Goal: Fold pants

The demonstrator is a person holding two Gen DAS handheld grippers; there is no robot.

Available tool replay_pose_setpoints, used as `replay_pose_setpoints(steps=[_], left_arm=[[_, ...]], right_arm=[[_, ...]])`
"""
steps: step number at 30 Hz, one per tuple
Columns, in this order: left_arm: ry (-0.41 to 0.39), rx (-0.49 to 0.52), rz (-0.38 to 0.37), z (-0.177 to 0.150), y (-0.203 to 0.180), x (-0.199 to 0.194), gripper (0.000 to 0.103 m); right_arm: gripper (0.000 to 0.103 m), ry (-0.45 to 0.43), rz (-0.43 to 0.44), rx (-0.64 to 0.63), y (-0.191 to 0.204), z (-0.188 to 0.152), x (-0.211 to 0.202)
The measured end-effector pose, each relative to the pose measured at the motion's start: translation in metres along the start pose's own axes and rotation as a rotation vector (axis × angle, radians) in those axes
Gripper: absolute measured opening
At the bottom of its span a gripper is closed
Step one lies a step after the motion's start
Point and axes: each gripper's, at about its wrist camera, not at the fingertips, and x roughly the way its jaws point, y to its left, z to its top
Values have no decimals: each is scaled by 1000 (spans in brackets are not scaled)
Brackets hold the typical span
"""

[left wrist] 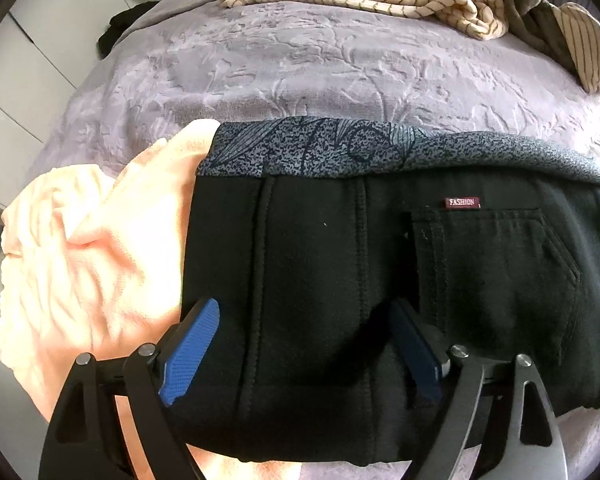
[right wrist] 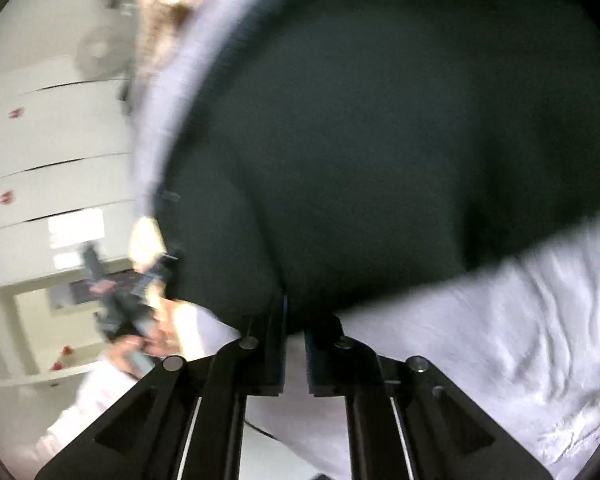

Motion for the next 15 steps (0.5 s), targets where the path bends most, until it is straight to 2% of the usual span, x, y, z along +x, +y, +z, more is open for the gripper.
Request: replay_pose_setpoints(steps=[1, 3, 6, 8, 9, 10, 13, 15], left_arm=[[4, 4, 13, 1, -2, -3, 88], [7, 19, 39, 1, -7, -15, 87], [-38, 40, -2, -2, -23, -47, 87], [-76, 78, -66, -2, -50, -69, 87], [-96, 105, -108, -1, -71, -77, 87], [-105, 125, -145, 1, -90, -80, 87], [-88, 165, -218, 5, -153, -71, 87], [-36, 223, -207, -1, -193, -49, 87]], right_arm=[[7, 18, 16, 33, -10, -5, -1], [8, 52, 12, 7, -7, -9, -11], [15, 42, -80, -121, 9, -9, -52], [28, -31, -146, -192, 16, -1, -81], [37, -92, -208, -234, 21, 7, -99], [39, -130, -246, -258, 23, 15, -108], [39, -178, -371, -275, 20, 47, -116], [36, -151, -440, -264, 2, 56, -106]])
